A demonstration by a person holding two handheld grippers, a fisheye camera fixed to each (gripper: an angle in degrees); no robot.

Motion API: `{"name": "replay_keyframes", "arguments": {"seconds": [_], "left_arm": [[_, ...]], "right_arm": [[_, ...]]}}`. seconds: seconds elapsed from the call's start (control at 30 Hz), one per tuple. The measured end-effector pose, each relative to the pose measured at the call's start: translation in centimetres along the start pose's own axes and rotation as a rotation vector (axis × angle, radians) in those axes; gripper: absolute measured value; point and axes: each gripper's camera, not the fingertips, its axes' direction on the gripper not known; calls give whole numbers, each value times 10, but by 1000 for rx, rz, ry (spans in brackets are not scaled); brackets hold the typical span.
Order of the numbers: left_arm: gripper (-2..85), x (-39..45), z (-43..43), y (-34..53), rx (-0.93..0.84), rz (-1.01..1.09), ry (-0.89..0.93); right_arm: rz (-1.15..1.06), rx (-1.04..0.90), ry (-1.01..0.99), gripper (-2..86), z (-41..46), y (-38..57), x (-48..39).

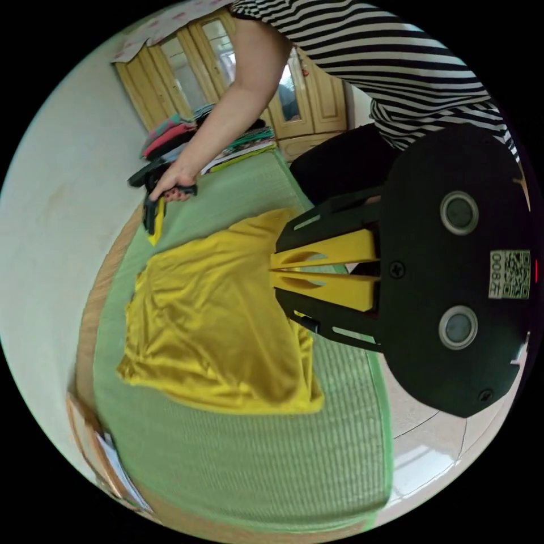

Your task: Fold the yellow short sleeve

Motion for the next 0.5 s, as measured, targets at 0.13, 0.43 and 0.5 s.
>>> {"name": "replay_keyframes", "arguments": {"seconds": [0.13,0.43,0.5], "left_arm": [[3,-48,0,23,11,-149,-101],[5,-82,19,47,52,-176,12],[8,-85,20,50,70,-165,27]], "right_arm": [[-167,-75,-36,1,36,-6,-82],[-512,-257,154,1,165,-54,-273],[-546,-294,205,2,184,-64,-293]]}}
